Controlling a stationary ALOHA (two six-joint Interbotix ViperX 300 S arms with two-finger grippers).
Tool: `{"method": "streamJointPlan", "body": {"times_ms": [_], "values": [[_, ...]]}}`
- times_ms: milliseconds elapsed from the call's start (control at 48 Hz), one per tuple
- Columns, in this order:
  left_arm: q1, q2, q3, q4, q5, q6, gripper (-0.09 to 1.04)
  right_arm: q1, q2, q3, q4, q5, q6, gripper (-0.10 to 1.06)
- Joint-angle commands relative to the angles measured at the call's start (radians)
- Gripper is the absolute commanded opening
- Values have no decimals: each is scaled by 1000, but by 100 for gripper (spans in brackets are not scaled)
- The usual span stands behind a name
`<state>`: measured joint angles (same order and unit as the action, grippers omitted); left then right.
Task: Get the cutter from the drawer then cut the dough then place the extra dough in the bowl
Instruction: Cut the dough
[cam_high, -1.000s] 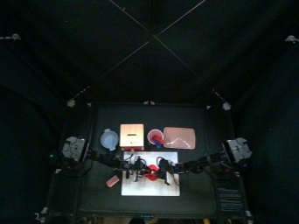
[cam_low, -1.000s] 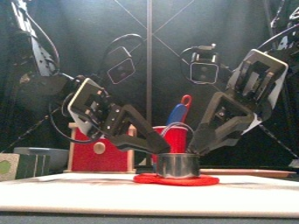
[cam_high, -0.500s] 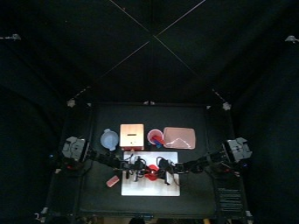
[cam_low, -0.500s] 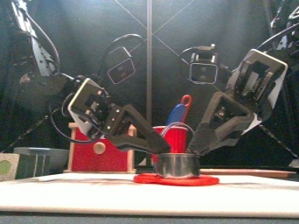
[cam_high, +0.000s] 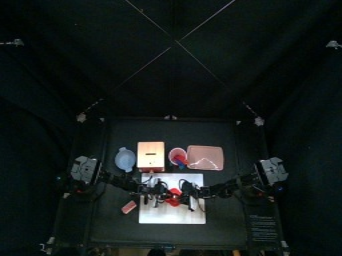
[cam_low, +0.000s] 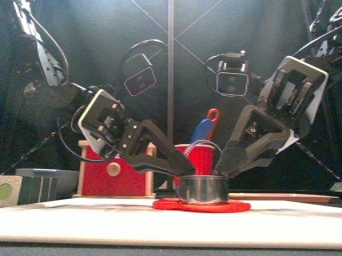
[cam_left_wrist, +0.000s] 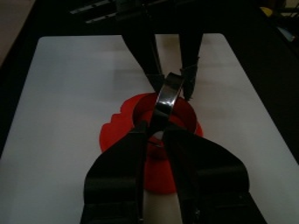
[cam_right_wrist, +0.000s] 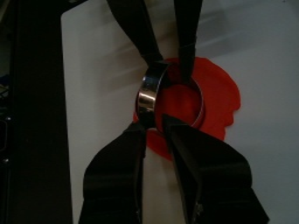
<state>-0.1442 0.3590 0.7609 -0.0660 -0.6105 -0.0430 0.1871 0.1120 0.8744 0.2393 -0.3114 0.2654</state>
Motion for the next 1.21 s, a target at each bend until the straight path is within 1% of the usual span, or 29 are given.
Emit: {"method": "streamJointPlan", "body": {"times_ms": [21, 167, 479, 583, 812, 1021, 1208], "values": [[2, 8, 12, -3, 43, -9, 60, -32, 31, 5, 14, 29, 14, 58], [0, -2, 9, -8, 55, -11, 63, -26, 26, -8, 2, 29, 8, 61], [0, -2, 11, -20, 57, -8, 74, -26, 25, -12, -6, 29, 12, 73], [0, -5, 11, -21, 55, -3, 76, -26, 20, -12, -6, 28, 5, 74], [0, -20, 11, -21, 57, -2, 76, -23, -3, -14, -28, 18, 3, 78], [2, -26, 12, -20, 55, 0, 76, -17, -6, -20, -37, 17, 5, 84], [2, -28, 9, -18, 57, 0, 83, -21, -6, -20, -40, 17, 5, 85]]}}
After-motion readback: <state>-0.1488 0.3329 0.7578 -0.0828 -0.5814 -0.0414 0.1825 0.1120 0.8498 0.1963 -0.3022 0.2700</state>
